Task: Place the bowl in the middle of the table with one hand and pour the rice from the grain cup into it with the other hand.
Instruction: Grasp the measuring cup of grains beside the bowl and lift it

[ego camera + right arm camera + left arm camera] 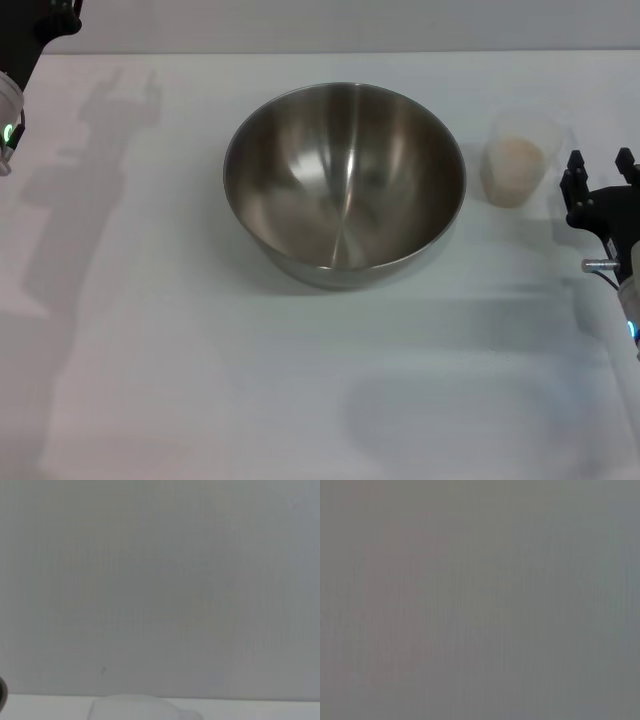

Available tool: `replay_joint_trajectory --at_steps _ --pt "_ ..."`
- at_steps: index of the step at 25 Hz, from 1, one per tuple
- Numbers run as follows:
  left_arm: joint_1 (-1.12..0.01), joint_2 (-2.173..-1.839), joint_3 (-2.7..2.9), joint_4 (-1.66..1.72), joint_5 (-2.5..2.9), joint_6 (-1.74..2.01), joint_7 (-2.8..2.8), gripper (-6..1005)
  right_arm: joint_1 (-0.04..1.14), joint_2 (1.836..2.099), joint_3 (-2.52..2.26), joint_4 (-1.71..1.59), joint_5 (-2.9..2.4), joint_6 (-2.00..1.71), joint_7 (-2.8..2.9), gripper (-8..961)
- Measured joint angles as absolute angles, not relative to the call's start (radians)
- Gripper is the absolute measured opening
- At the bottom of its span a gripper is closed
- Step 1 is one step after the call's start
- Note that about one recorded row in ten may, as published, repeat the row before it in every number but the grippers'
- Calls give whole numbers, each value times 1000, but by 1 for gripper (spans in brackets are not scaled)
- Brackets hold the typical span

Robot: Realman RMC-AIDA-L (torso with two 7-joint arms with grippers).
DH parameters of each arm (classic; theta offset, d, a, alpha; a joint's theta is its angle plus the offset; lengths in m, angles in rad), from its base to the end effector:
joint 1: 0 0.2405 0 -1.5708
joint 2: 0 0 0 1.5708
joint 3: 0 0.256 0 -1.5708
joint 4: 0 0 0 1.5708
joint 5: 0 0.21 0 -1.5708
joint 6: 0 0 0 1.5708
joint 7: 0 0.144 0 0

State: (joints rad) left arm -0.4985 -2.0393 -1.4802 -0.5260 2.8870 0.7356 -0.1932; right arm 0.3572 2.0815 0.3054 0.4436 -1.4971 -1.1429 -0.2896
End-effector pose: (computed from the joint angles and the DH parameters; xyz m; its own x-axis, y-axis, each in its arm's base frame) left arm -0.2642 0.4184 0.0247 0.6957 -0.0725 0.7147 0.6975 -0.1697 -0.6962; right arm 0.3282 0.2898 -0.0606 0.7374 -0.1039 -0.6675 -0.6697 0.0170 -0.7425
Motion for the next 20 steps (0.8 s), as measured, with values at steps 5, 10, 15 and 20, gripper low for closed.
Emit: replay_joint_trajectory --at_steps 5,10,15,20 --pt "-500 -2036 -1481 -531 2887 732 -186 451 365 2082 306 421 -1497 -1133 -281 525" --pt "-504 -2036 -1482 -532 2887 731 -182 451 370 2082 304 418 -1497 -1132 -267 523" --pt "-507 -2035 -1482 -532 2887 731 -179 451 382 2082 304 410 -1497 -1122 -265 521" --pt "-509 -2035 -1482 -532 2887 731 -159 451 388 2083 304 409 -1497 -1110 -265 519"
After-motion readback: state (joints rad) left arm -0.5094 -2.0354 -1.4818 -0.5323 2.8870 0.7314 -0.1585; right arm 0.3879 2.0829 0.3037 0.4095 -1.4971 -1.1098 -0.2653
